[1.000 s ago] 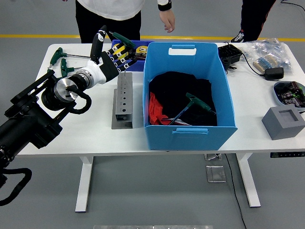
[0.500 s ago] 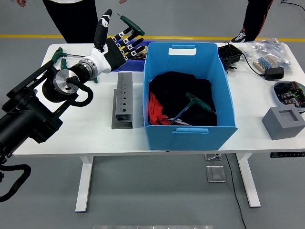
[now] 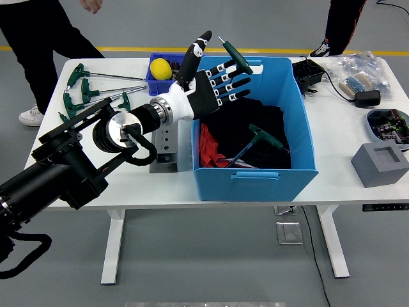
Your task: Lift tool from toolbox,place it in box,lift tool from toolbox,place it in box
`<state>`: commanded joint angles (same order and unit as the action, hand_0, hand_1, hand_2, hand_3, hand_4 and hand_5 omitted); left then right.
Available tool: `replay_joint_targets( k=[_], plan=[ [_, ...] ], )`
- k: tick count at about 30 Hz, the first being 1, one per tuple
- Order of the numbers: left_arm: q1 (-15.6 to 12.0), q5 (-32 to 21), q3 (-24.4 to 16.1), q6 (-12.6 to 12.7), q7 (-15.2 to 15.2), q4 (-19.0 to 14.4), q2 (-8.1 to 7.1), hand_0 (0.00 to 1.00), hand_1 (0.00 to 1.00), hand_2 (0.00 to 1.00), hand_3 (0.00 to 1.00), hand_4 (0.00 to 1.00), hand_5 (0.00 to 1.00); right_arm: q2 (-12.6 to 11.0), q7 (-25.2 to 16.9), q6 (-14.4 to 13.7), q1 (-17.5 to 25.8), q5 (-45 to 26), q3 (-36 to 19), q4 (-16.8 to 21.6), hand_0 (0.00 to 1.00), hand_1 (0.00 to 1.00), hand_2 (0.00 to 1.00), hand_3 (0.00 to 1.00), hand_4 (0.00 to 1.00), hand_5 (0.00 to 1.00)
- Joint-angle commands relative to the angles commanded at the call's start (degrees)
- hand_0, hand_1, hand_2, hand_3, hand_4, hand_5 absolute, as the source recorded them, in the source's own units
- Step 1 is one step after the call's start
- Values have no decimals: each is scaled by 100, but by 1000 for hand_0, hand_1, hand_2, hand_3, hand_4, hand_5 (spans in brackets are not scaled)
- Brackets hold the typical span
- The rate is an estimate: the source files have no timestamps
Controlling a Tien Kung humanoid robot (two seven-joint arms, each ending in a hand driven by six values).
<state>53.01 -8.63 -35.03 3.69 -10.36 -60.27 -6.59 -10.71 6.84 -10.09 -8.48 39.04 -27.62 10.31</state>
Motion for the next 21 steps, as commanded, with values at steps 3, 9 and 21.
replay_joint_targets(
  k=[3, 9, 21],
  plan=[
    [280, 23, 466, -12, -47, 313, 91, 599, 696, 805, 803, 870, 943, -10, 2, 0, -18, 14, 21, 0, 629, 615, 700, 540, 797, 580],
    [744, 478, 1029, -52, -236, 1138, 334, 601, 704, 808, 823, 871, 944, -40, -7, -14, -53, -50, 95, 0, 629, 614, 699, 540, 798, 580],
    [1162, 3297, 1411, 49, -629, 1708, 589, 493, 684, 777, 859, 889, 998, -86, -15, -37, -80, -27, 101, 0, 628, 612, 698, 540, 799, 579]
  ],
)
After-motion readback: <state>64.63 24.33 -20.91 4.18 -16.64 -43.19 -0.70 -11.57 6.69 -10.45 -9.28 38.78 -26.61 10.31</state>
